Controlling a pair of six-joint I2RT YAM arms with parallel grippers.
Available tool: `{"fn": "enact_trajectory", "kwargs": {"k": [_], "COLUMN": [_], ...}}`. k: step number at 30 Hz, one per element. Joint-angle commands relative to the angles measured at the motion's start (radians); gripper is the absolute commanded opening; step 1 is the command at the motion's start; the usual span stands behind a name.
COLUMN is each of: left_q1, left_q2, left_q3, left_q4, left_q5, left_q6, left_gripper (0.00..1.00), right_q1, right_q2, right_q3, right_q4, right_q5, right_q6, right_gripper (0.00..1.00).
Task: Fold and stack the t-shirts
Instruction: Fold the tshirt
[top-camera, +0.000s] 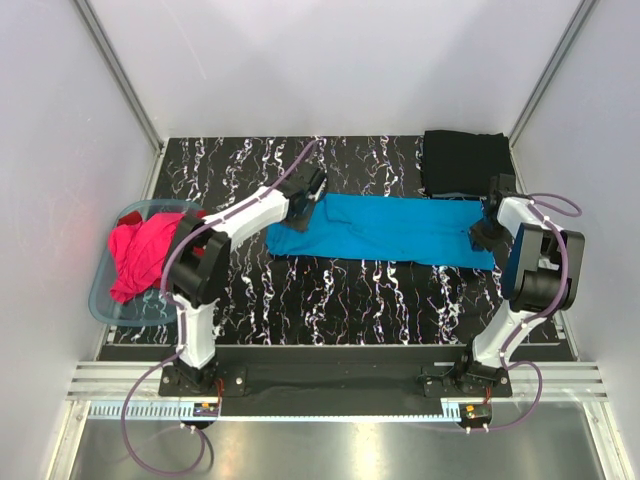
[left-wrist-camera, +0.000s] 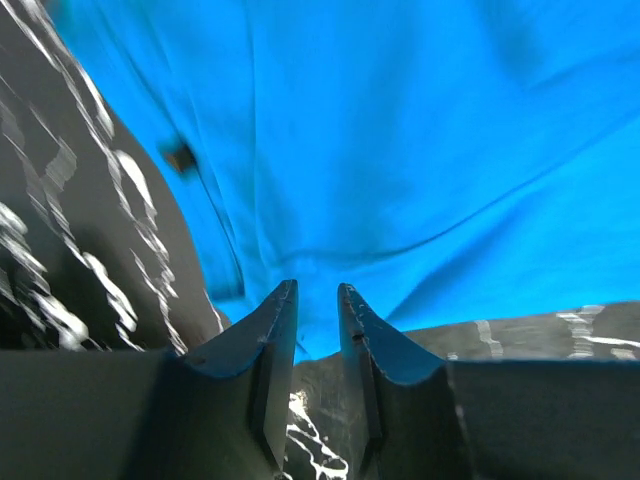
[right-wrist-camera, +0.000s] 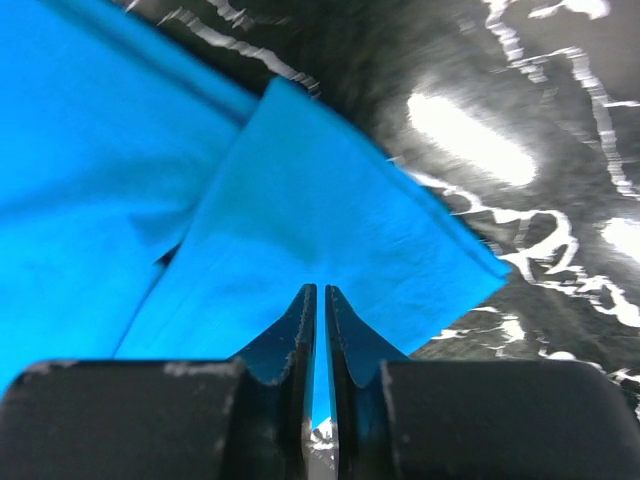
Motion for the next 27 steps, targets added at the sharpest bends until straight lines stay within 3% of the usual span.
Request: {"fn": "enact_trajectory", "kwargs": {"k": [1,8,12,17,21,27], "left_q1": [0.013,0.030,0.030,0.033,0.034,0.036], "left_q2": [0.032,0.075,0.075,0.058,0.037,-0.008], "left_q3": [-0.031,-0.099,-0.108,-0.131,-0.166,-0.107], "left_q4": [-0.032,-0.042,-0.043,-0.049,-0.052,-0.115], "left_q5": [-0.001,-0.071,-0.140,-0.217,-0.309,-0.300], "left_q6": [-0.111,-0.156,-0.144,-0.130,-0.118,-0.157], "left_gripper": [0.27,0.23,0.23,0.23,0.23,0.28], "right_q1": [0.002,0.017,0.028,-0.001,-0.012,-0.012], "right_q2": [-0.061,-0.110,-0.038,0.129,0.120,0.065], "right_q3": [-0.002,-0.033,-0.042,0.022,-0.012,-0.024], "right_q4": [0.052,0.055,0.119,0.011,0.018,0.015], "right_q5": [-0.108,-0.089,-0.215,-0.165,-0.107,-0.083], "right_q6": [-0.037,-0.042,-0.054,-0.054,-0.057,-0.074], "right_gripper": [0.13,0.13,0.15,0.13,0.13,0.13]}}
